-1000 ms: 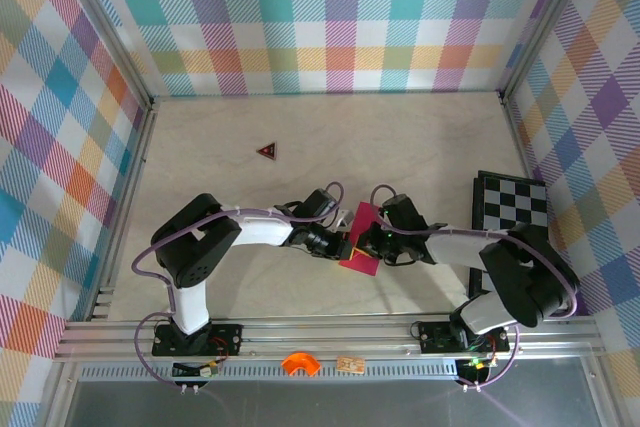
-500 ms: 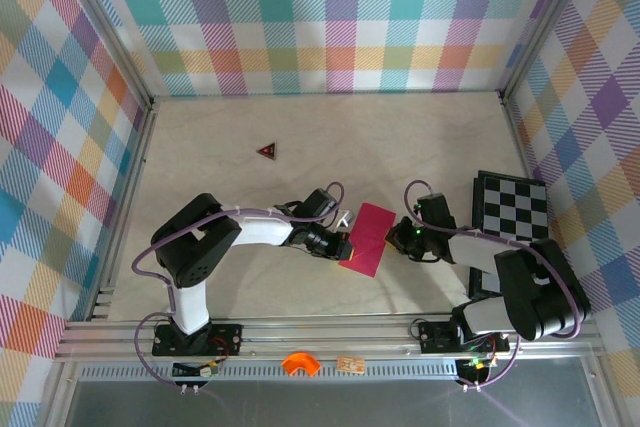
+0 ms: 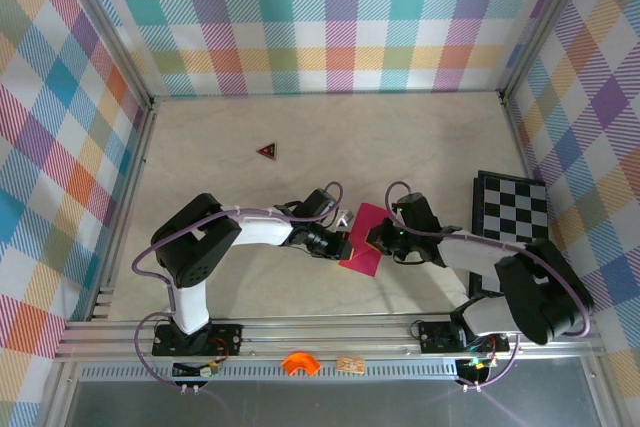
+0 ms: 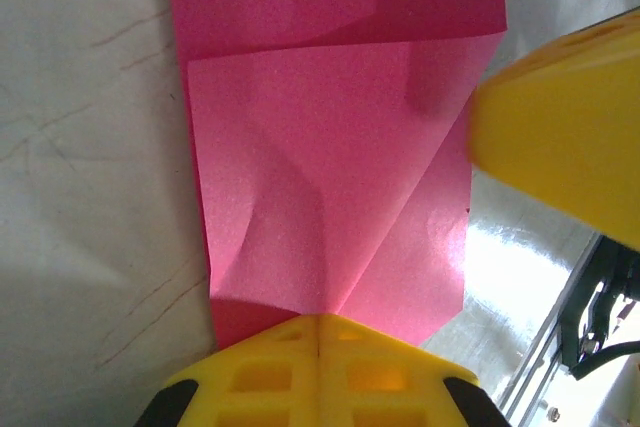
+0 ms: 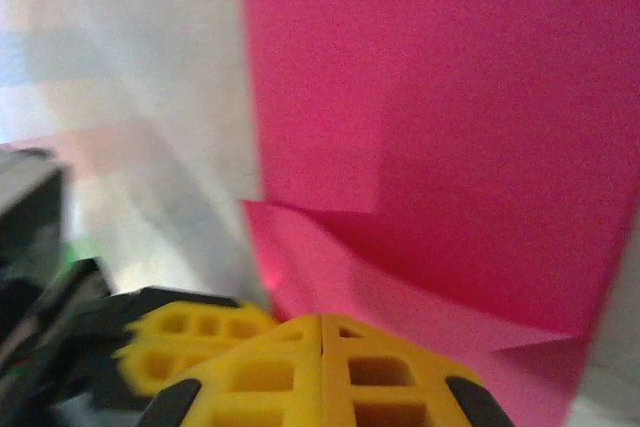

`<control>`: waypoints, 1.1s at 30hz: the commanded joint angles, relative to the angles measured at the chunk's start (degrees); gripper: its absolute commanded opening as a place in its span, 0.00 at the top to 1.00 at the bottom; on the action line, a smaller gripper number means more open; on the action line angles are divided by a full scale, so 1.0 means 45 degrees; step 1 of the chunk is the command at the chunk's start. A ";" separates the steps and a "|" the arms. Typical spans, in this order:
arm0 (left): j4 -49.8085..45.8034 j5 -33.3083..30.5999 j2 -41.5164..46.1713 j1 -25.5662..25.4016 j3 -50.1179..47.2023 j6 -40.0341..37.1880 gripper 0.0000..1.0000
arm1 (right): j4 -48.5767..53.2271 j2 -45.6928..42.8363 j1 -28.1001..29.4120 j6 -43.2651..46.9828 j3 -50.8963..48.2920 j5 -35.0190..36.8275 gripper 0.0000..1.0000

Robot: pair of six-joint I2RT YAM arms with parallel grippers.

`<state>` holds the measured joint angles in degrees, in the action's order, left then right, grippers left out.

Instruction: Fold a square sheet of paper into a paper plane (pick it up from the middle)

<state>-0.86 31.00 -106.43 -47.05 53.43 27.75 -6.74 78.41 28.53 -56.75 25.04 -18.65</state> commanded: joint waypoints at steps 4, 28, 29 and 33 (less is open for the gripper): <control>-0.1400 -0.0503 -0.0257 0.0004 -0.0584 0.0162 1.00 | 0.0240 0.0578 -0.1281 0.0193 -0.0837 0.0371 1.00; -0.0837 -0.0057 0.0136 -0.0360 0.1353 0.0160 0.98 | 0.0950 0.0982 -0.1785 0.1254 -0.0439 -0.0186 1.00; -0.0743 0.0096 0.0030 -0.0374 0.1481 0.0138 0.98 | 0.0971 0.1008 -0.1779 0.1263 -0.0425 -0.0189 1.00; -0.0725 0.0636 -0.0773 -0.0432 0.1954 -0.0097 0.98 | 0.0974 0.1100 -0.1778 0.1264 -0.0425 -0.0193 1.00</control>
<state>-3.92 31.20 -107.07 -48.36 60.64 28.67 -6.83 81.34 20.97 -52.03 23.59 -23.14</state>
